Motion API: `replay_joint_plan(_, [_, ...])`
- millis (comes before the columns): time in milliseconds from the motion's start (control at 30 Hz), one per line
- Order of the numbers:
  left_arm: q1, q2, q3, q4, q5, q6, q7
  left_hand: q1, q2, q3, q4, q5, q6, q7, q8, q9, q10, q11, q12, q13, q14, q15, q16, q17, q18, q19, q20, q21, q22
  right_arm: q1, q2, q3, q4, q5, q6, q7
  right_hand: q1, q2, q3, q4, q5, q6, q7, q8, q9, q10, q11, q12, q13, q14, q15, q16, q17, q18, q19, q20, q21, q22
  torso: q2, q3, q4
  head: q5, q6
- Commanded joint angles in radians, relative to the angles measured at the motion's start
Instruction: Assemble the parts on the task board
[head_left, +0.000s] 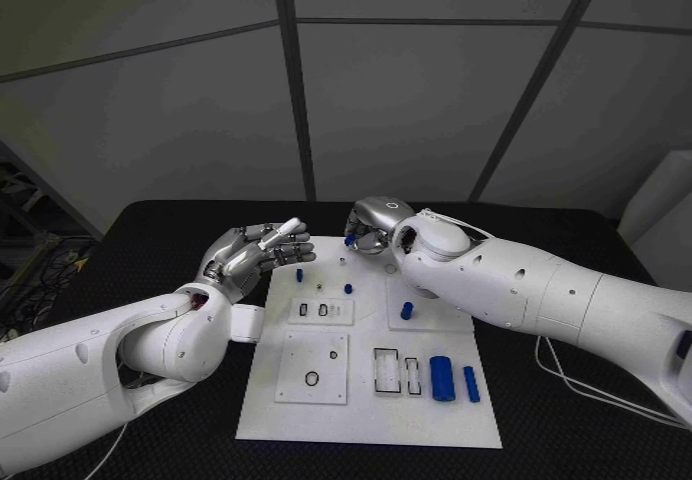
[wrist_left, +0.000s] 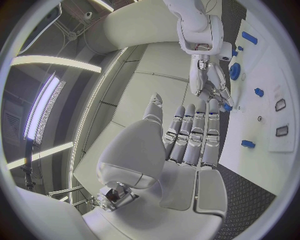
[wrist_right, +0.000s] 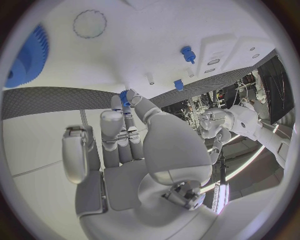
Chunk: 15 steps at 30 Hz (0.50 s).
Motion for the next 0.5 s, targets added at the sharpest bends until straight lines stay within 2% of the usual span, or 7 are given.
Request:
replay_joint_plan(33, [0.002,0.001,0.002,0.002,-0.012,0.013,0.004,-0.005,-0.002,0.0,-0.006,-0.003,0.003,0.006,-0.006,-0.001,0.003,0.004,-0.007,-0.002,-0.002,0.007,-0.004,-0.001,-0.006,0.007,-0.002,0.005,-0.002,-0.001,0.005,-0.002,-0.005,0.0,0.022,0.004,-0.003,-0.002,0.001,0.007,0.004,0.005,-0.006,0.0,0.027,-0.009,0.0,-0.002,-0.001,-0.003,-0.004,0.002,-0.004,-0.019,0.05,-0.007,0.001,0.174,0.001,0.0005,-0.0013,0.001,0.0])
replay_joint_plan(300, [0.003,0.001,0.003,0.001,-0.012,0.013,0.003,-0.005,-0.002,0.0,-0.006,-0.003,0.003,0.006,-0.006,-0.001,0.003,0.004,-0.007,-0.002,-0.002,0.007,-0.004,-0.001,-0.006,0.007,-0.002,0.005,-0.002,0.0,0.005,-0.002,0.0,0.0,0.034,0.007,-0.003,-0.005,0.002,0.008,0.004,0.002,-0.005,-0.002,0.026,-0.013,0.001,-0.002,-0.002,-0.005,-0.003,0.0,-0.009,-0.018,0.048,-0.007,0.0,0.17,0.002,0.0013,-0.0015,0.003,-0.001])
replay_joint_plan(500, [0.004,0.0,0.003,0.0,-0.012,0.013,0.001,-0.005,-0.002,0.0,-0.006,-0.003,0.003,0.006,-0.006,-0.001,0.003,0.004,-0.007,-0.002,-0.002,0.007,-0.004,-0.001,-0.006,0.007,-0.002,0.005,-0.002,0.0,-0.004,-0.002,0.014,0.0,0.037,0.005,-0.003,-0.005,0.002,0.008,0.004,0.002,-0.005,-0.002,0.026,-0.013,0.001,-0.002,-0.002,-0.005,-0.003,0.0,-0.009,-0.018,0.048,-0.007,0.0,0.17,0.002,0.0021,-0.0039,0.007,-0.003])
